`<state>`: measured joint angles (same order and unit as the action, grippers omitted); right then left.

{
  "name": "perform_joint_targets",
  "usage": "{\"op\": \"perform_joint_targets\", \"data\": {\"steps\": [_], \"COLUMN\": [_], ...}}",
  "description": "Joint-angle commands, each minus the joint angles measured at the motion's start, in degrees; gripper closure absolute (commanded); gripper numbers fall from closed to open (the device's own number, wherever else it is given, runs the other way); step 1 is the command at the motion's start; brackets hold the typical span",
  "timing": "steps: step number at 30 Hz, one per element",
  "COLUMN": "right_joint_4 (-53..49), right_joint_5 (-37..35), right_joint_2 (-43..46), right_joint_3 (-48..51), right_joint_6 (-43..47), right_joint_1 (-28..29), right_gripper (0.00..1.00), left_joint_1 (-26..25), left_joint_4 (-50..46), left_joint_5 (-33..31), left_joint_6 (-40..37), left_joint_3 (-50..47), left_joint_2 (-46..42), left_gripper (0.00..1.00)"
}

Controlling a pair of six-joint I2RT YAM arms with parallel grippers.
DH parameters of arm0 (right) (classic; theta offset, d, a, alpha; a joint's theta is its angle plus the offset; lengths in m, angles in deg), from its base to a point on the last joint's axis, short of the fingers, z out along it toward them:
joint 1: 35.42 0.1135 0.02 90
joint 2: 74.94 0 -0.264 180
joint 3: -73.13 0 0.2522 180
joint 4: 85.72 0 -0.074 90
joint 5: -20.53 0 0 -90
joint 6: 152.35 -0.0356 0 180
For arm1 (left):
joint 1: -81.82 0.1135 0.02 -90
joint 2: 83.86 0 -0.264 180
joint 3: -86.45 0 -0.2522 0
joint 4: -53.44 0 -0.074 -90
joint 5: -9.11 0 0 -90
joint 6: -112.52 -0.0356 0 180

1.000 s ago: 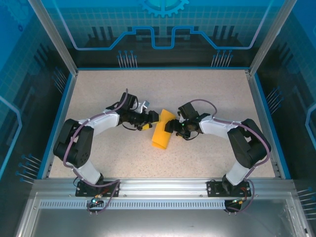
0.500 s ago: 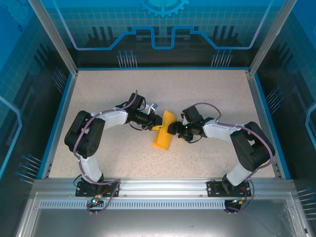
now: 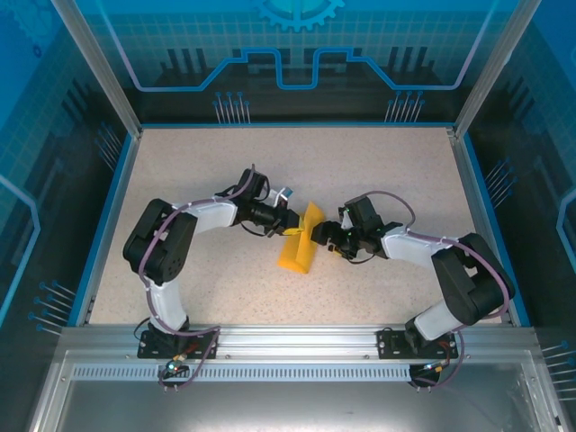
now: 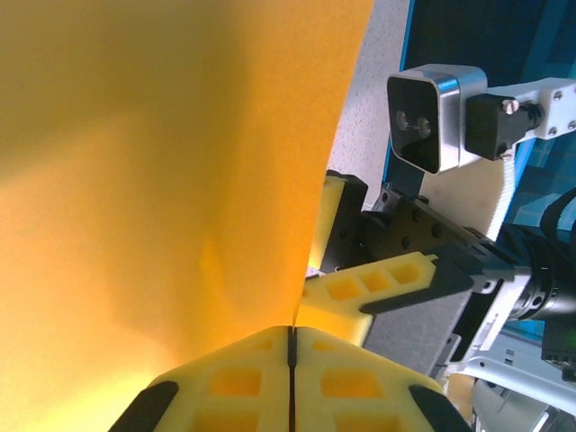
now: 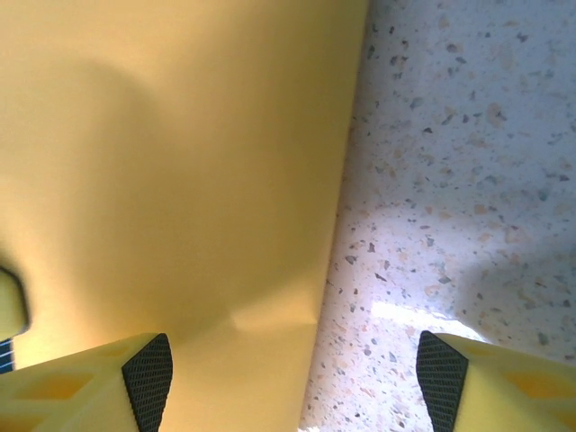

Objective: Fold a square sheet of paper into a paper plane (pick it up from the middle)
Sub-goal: Fold the square sheet of paper in half at the center of the table.

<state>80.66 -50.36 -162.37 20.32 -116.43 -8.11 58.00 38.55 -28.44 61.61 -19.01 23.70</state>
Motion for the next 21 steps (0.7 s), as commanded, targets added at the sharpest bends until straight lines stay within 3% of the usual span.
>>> {"op": "perform_joint_targets", "data": {"steps": [1,12,16,21], "right_joint_4": [2.5,3.2,-1.7,-3.6], "right_joint_5": [2.2,1.4,-3.1,-6.6], "right_joint_2": [0.3,-0.8,2.1,7.2], "right_joint_3": [0.5,0.2,0.5,2.8], "right_joint_6": [-0.8,-2.5,-2.1,-2.9], "right_joint_1": [-0.9,-0.8,-0.7,-0.6], "right_gripper": [0.24,0.25,0.26,0.24], "left_joint_1": [-0.7,-0.6,-0.4,-0.1], "left_joint_4": [1.1,2.6,-6.5,-8.2], "left_joint_5": [2.3,5.4,2.4,0.6], "left_joint_6": [1.0,-0.7,-6.7,-7.1], "left_joint_3": [1.6,1.7,5.0,6.4], "left_joint_2": [1.3,-2.0,0.3,2.8], "left_gripper": [0.94,0.98,0.98,0.99]}}
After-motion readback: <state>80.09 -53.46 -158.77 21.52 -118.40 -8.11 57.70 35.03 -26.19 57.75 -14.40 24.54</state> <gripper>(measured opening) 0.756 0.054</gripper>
